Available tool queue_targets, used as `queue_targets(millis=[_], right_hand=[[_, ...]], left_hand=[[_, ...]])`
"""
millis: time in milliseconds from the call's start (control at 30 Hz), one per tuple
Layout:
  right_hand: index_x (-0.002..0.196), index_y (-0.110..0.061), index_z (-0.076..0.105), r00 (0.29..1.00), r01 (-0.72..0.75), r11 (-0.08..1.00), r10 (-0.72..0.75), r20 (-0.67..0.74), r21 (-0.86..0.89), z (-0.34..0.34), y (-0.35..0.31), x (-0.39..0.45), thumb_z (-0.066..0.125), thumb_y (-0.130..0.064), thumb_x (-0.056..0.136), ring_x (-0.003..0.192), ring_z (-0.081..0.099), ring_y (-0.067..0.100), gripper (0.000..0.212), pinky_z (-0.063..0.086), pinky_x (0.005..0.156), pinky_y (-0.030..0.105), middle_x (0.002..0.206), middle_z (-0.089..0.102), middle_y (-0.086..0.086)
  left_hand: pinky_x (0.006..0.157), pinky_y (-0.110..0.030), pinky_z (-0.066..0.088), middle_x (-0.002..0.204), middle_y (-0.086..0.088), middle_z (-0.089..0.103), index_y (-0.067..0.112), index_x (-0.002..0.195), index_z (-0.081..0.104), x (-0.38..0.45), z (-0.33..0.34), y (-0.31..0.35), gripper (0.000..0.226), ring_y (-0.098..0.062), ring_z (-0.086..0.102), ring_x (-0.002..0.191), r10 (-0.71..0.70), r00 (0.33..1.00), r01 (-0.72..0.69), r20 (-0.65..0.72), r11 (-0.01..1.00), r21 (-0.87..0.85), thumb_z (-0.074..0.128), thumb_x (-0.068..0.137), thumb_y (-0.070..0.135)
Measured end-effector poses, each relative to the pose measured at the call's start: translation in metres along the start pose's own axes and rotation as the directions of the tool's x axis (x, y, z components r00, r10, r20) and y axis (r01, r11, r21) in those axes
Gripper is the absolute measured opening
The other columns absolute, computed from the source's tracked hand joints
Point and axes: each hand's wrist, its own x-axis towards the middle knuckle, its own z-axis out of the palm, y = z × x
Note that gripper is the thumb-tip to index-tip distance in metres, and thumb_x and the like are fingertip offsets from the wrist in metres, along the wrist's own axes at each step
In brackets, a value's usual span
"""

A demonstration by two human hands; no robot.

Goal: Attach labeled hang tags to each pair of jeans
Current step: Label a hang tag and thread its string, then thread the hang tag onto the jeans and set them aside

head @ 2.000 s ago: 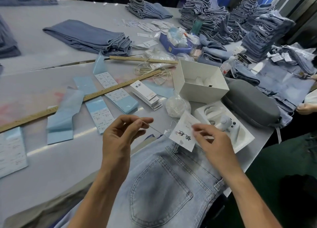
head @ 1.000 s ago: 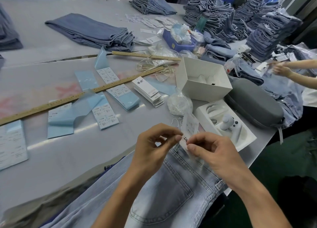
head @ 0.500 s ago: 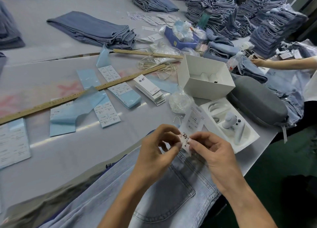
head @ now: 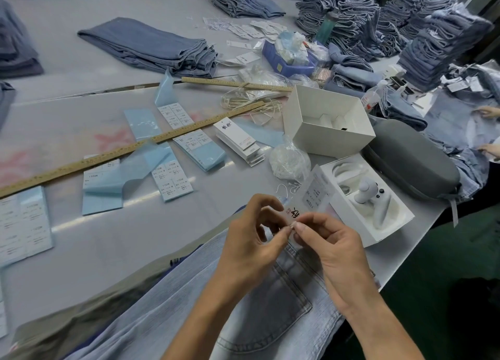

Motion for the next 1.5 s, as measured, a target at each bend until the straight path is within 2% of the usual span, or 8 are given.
queue_targets(millis=[200,400,867,1000,1100,1200,1333,1500], right_hand=[[0.099,-0.020,0.078,1.000,-0.011,1.000,0.011,-0.021,0.007,0.000,0.001,0.000,0.078,-0.022,0.079,0.097,0.074,0.023,0.020,0.056,0.082,0.020,0.100,0.077,0.011],[0.100,-0.018,0.078,1.000,-0.005,1.000,0.005,-0.029,0.009,0.000,0.002,0.001,0.078,-0.021,0.080,0.099,0.074,0.026,0.020,0.057,0.083,0.020,0.100,0.077,0.011],[0.100,-0.016,0.077,1.000,0.001,1.000,0.000,-0.028,0.031,-0.002,0.000,0.001,0.079,-0.026,0.077,0.096,0.074,0.024,0.025,0.056,0.083,0.020,0.100,0.076,0.014],[0.095,-0.013,0.078,0.999,-0.046,0.989,0.049,-0.017,0.143,0.001,0.002,0.002,0.080,-0.027,0.072,0.093,0.072,0.020,0.027,0.056,0.083,0.020,0.098,0.075,0.014],[0.090,-0.012,0.079,0.994,-0.107,0.958,0.112,-0.002,0.266,0.005,0.000,0.002,0.075,-0.017,0.076,0.085,0.069,0.017,0.015,0.057,0.076,0.020,0.093,0.073,0.014],[0.088,-0.012,0.079,0.981,-0.191,0.910,0.194,0.031,0.367,0.006,-0.001,0.001,0.070,-0.012,0.079,0.079,0.069,0.015,0.013,0.059,0.073,0.023,0.090,0.072,0.013],[0.084,-0.011,0.079,0.959,-0.271,0.838,0.278,0.057,0.474,0.006,-0.003,-0.001,0.068,-0.011,0.079,0.078,0.070,0.014,0.012,0.059,0.070,0.024,0.089,0.072,0.013],[0.084,-0.009,0.079,0.966,-0.236,0.847,0.258,0.020,0.477,0.006,-0.003,-0.003,0.066,-0.008,0.081,0.079,0.070,0.015,0.013,0.059,0.068,0.022,0.089,0.072,0.014]], left_hand=[[0.060,-0.038,0.049,0.084,0.007,0.071,0.030,0.102,0.051,-0.001,0.003,-0.001,0.035,-0.020,0.067,0.074,-0.010,0.999,0.011,-0.036,1.000,0.020,0.078,0.088,0.013],[0.059,-0.040,0.047,0.085,0.015,0.072,0.029,0.104,0.048,-0.001,0.003,-0.002,0.034,-0.021,0.064,0.067,0.027,0.999,-0.029,0.030,0.996,0.079,0.075,0.090,0.013],[0.058,-0.030,0.049,0.083,0.008,0.071,0.034,0.102,0.046,0.001,0.009,-0.006,0.038,-0.021,0.066,0.072,0.035,0.999,-0.033,-0.032,0.998,0.049,0.077,0.088,0.017],[0.060,-0.030,0.052,0.084,0.011,0.068,0.028,0.098,0.053,0.000,0.013,-0.009,0.032,-0.015,0.067,0.075,0.075,0.993,-0.066,-0.092,0.993,0.101,0.080,0.087,0.015],[0.066,-0.032,0.054,0.086,0.012,0.068,0.017,0.093,0.062,0.000,0.015,-0.014,0.022,-0.012,0.067,0.078,0.148,0.977,-0.127,-0.152,0.982,0.141,0.082,0.086,0.012],[0.076,-0.032,0.056,0.107,0.009,0.070,0.012,0.097,0.067,0.002,0.013,-0.021,0.020,-0.011,0.067,0.099,0.205,0.963,-0.178,-0.176,0.972,0.154,0.083,0.084,0.012],[0.078,-0.037,0.055,0.117,0.004,0.065,0.011,0.101,0.070,0.005,0.013,-0.031,0.019,-0.015,0.063,0.110,0.258,0.957,-0.231,-0.133,0.954,0.190,0.081,0.086,0.013],[0.082,-0.032,0.054,0.118,0.002,0.061,0.010,0.103,0.069,0.006,0.019,-0.036,0.014,-0.016,0.061,0.109,0.326,0.943,-0.306,-0.070,0.928,0.211,0.075,0.091,0.009]])
